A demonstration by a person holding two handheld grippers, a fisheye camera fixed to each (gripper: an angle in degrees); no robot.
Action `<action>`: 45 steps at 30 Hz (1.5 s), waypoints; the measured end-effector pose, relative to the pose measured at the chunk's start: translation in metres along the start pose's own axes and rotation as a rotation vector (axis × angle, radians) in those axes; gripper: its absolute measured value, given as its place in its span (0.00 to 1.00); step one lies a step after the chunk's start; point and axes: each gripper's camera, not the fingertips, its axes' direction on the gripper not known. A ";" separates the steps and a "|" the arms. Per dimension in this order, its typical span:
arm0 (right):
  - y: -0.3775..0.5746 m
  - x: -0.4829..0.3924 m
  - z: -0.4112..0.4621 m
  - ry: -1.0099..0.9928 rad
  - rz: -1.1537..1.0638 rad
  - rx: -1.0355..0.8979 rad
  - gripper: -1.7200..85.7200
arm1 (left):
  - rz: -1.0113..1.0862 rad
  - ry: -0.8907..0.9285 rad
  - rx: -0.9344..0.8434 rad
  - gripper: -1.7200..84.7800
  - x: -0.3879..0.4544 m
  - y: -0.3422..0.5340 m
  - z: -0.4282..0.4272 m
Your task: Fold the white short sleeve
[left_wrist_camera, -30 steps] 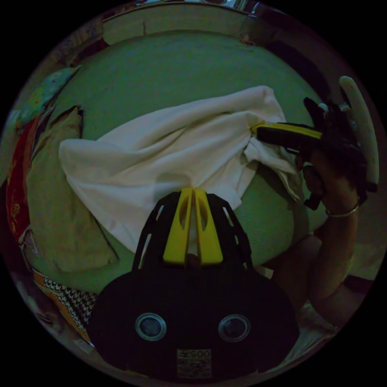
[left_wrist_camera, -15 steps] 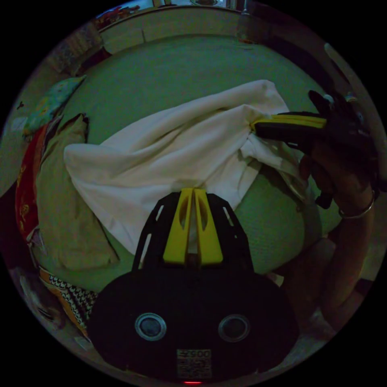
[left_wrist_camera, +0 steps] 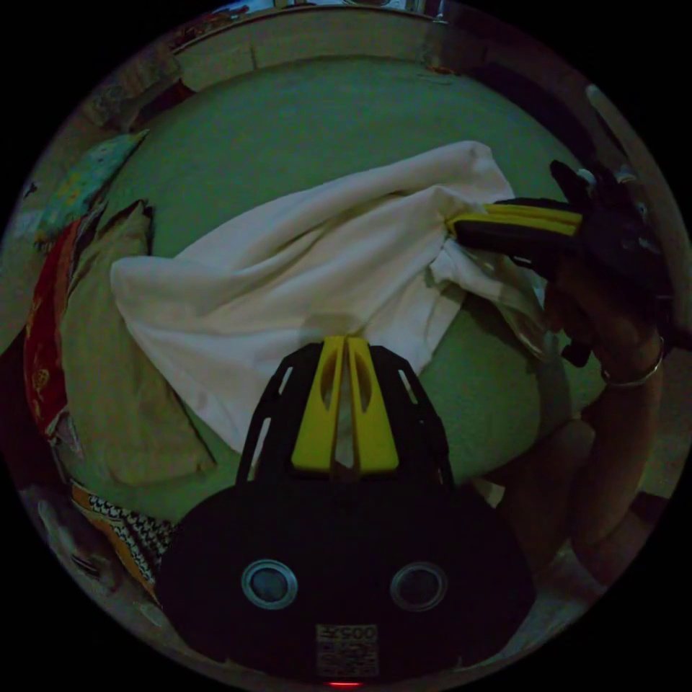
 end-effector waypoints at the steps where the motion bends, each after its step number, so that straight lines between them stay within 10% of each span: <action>1: 0.000 -0.001 0.000 0.003 -0.004 0.001 0.09 | -0.014 0.033 0.001 0.03 -0.004 0.001 -0.002; 45: 0.043 0.001 -0.076 -0.115 0.032 0.052 0.15 | 0.147 0.179 0.147 0.06 0.025 0.085 -0.177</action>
